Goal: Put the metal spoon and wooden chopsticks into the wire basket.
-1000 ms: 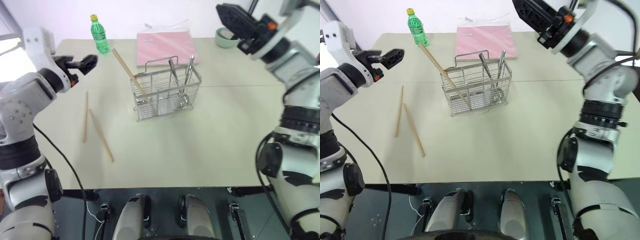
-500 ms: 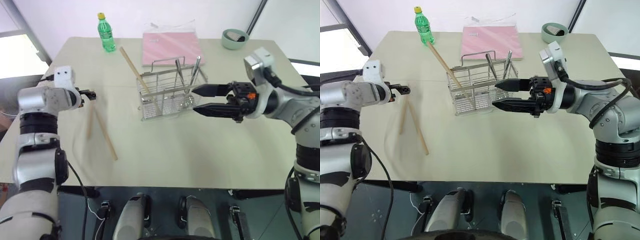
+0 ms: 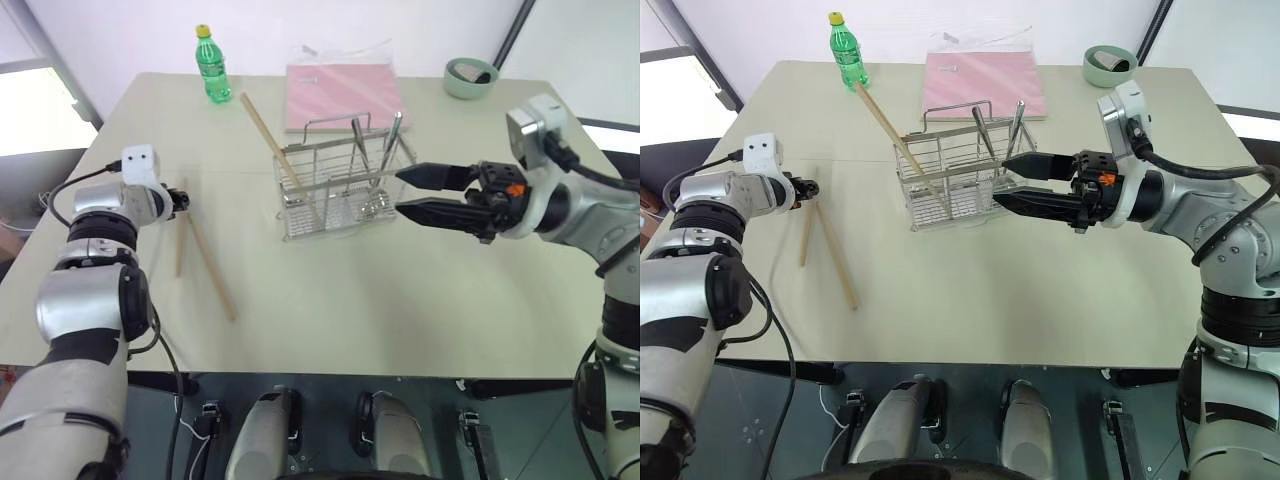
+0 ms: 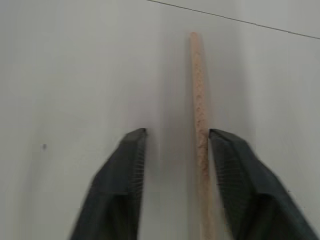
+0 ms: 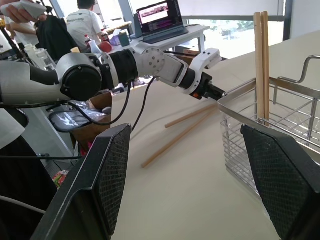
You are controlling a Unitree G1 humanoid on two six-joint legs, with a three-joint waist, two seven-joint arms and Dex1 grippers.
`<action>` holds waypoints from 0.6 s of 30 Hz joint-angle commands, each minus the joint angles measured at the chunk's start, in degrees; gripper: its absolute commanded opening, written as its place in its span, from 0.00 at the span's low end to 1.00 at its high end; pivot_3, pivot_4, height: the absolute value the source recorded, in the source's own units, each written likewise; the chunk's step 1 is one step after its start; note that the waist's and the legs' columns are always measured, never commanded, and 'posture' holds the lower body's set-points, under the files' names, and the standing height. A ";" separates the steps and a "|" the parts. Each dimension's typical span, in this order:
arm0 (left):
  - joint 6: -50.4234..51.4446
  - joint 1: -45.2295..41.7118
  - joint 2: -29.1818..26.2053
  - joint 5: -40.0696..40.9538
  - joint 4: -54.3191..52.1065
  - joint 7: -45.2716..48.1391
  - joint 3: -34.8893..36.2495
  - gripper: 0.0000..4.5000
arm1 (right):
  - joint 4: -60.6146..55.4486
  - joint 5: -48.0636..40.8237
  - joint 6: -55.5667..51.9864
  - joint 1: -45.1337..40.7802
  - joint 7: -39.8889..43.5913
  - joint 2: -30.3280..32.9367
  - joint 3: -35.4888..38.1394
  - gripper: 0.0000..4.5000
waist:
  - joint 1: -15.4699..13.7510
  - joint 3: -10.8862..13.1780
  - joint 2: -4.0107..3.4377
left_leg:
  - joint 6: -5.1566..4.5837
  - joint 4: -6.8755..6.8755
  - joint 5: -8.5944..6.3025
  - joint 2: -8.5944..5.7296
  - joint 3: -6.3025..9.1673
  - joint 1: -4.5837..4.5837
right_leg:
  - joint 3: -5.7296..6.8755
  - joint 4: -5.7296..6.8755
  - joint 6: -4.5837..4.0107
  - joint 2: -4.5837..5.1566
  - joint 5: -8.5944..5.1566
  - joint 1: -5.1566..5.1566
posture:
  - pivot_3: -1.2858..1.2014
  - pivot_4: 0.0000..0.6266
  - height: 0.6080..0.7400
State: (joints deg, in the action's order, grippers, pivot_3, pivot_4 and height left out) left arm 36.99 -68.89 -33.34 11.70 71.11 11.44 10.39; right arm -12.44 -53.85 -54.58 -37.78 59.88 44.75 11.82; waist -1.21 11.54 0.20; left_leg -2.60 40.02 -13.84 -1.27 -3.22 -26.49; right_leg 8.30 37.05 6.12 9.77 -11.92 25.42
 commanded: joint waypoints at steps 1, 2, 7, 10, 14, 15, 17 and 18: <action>-0.22 -1.64 0.05 -0.50 0.75 -0.09 1.32 0.01 | -1.15 -1.07 0.59 0.11 0.22 1.51 1.95 0.80 | -0.18 0.00 0.01 | 0.00 0.00 0.00 0.00 0.00 0.00 | 0.00 -0.01 0.01 0.00 0.01 0.00 | 0.52 0.24 0.59; -0.74 -1.68 -0.13 -0.54 0.75 -0.65 1.65 0.01 | -0.96 -0.97 0.78 0.19 0.42 1.73 1.97 0.80 | -0.25 0.00 0.01 | -0.01 0.01 0.00 0.00 -0.01 0.00 | 0.00 -0.01 0.02 0.00 0.01 0.00 | 0.52 0.24 0.59; -6.01 -1.89 -1.35 -1.30 -0.02 -3.78 2.69 0.01 | -0.19 -0.63 1.39 0.23 0.76 2.26 1.77 0.80 | -0.42 0.05 0.10 | 0.00 0.00 0.00 0.02 0.00 -0.02 | 0.00 0.00 0.00 -0.02 0.02 0.03 | 0.52 0.24 0.59; -20.21 -2.73 -4.70 -2.21 -2.95 -9.84 4.69 0.01 | -0.01 -0.55 1.49 0.61 0.39 2.43 2.02 0.80 | -0.28 0.18 0.31 | 0.00 0.00 0.00 0.02 0.00 -0.03 | 0.00 -0.01 -0.02 -0.02 0.04 0.05 | 0.52 0.24 0.59; -33.99 -6.13 -4.65 2.92 -10.65 -7.34 10.10 0.01 | 0.17 -0.95 0.80 1.02 -0.57 2.89 3.14 0.80 | 0.09 0.20 0.40 | 0.03 -0.02 0.00 0.07 0.00 -0.12 | 0.01 -0.04 -0.07 0.01 0.09 0.12 | 0.52 0.24 0.59; -35.98 -6.71 -3.96 4.00 -13.10 -5.67 10.80 0.01 | 0.21 -0.93 0.70 1.08 -0.78 3.05 3.30 0.80 | -0.19 0.20 0.41 | 0.05 -0.02 0.01 0.05 0.00 -0.14 | 0.05 -0.09 -0.03 0.03 0.12 0.11 | 0.52 0.24 0.59; -33.79 -8.51 0.72 10.40 -23.34 -2.20 12.99 0.01 | 0.26 -1.34 0.10 1.40 -1.54 3.22 3.89 0.80 | -1.09 0.19 0.43 | 0.06 0.01 0.02 0.05 0.02 -0.21 | 0.09 -0.24 0.01 0.04 0.20 0.10 | 0.52 0.24 0.59; -31.22 -9.28 3.26 13.50 -27.47 -2.16 14.10 0.01 | 0.18 -1.53 -0.12 1.61 -1.85 3.24 4.10 0.80 | -1.41 0.19 0.43 | 0.06 0.01 0.02 0.05 0.03 -0.22 | 0.10 -0.44 0.05 0.03 0.27 0.03 | 0.52 0.24 0.59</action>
State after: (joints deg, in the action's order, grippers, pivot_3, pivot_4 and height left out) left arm 4.44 -75.60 -32.64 19.97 51.27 7.41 23.36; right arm -11.44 -54.11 -54.65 -35.99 58.55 46.82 13.59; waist -2.62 11.74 0.63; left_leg -2.53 40.04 -13.81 -1.22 -3.04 -26.79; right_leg 8.51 36.36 6.24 9.78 -11.54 25.34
